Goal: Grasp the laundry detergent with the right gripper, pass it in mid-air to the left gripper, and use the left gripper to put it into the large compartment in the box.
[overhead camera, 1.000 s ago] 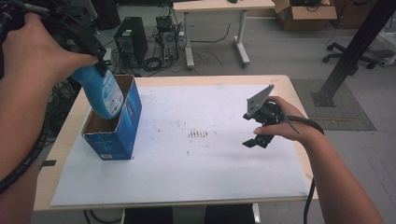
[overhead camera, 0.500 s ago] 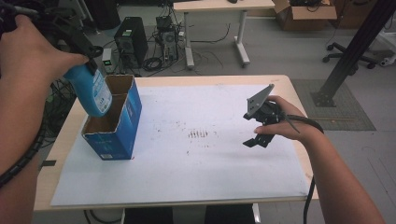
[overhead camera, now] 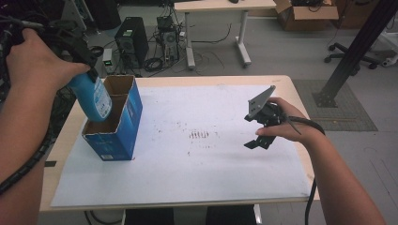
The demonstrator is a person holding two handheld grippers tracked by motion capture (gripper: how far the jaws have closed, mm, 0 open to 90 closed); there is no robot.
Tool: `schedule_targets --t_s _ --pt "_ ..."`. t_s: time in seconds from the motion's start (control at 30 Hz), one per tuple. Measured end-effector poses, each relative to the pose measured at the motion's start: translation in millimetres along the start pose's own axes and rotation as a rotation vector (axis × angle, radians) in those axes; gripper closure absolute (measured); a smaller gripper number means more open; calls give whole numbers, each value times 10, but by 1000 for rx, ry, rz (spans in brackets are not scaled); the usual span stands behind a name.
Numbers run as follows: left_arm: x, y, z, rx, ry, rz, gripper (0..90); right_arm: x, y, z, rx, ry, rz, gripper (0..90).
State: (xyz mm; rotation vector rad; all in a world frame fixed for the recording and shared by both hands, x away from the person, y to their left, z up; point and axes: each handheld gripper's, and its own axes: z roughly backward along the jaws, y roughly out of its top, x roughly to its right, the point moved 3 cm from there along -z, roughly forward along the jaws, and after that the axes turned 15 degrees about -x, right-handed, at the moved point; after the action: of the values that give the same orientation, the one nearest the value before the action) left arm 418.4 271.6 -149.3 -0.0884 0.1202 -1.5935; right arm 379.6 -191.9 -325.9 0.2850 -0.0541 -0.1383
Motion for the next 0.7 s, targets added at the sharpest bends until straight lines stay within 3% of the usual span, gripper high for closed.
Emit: schedule_targets --t_s 0.4,0.7 --pt "-7 71 -328 -28 4 -12 378 -7 39 -30 19 -8 5 25" --pt "-15 129 -528 -54 23 -46 378 -12 57 -36 26 -5 1 26"
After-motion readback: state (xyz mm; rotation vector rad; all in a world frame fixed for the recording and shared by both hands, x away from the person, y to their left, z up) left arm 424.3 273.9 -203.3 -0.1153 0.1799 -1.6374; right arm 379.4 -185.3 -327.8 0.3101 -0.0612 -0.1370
